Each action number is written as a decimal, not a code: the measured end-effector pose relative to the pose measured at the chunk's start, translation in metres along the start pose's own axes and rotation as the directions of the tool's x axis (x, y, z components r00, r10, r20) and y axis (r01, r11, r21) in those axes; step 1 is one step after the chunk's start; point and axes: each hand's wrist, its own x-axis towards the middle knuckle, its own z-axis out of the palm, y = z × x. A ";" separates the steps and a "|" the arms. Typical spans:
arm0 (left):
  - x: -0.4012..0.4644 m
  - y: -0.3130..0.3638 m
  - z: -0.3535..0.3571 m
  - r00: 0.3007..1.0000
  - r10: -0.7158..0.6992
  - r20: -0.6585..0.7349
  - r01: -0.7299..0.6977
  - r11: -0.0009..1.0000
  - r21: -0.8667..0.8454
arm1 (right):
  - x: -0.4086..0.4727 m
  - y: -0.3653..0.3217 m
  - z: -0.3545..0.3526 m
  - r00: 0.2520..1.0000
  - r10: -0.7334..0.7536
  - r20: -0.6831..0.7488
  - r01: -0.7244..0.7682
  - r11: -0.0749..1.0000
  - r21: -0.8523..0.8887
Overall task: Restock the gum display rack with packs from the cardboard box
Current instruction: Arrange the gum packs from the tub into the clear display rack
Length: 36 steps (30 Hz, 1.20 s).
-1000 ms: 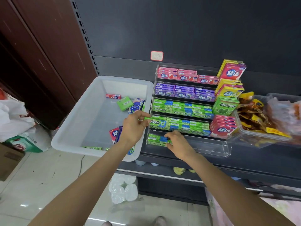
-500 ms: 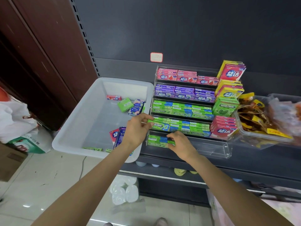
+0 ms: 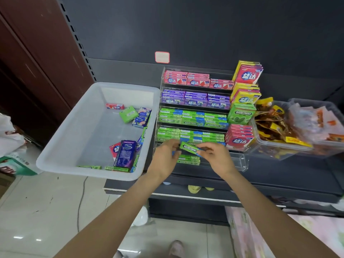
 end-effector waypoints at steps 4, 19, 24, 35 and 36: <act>-0.011 -0.023 0.016 0.989 0.000 0.149 -0.078 0.852 0.518 | 0.000 0.016 0.002 0.998 -0.014 -0.060 0.004 0.987 -0.162; -0.020 -0.046 0.017 0.974 0.050 0.223 -0.201 0.651 0.732 | 0.006 0.013 0.040 0.994 -0.102 -0.039 0.057 0.790 -0.610; -0.021 -0.050 0.016 0.974 0.061 0.218 -0.202 0.668 0.716 | 0.008 0.008 0.051 0.990 -0.139 0.014 0.108 0.702 -0.704; -0.010 -0.042 0.014 0.978 0.129 0.164 -0.207 0.692 0.691 | 0.000 0.015 0.046 0.999 -0.037 0.006 0.034 0.801 -0.597; -0.008 -0.041 0.015 0.978 0.132 0.163 -0.209 0.690 0.693 | -0.001 0.016 0.044 0.999 -0.052 0.013 0.048 0.787 -0.615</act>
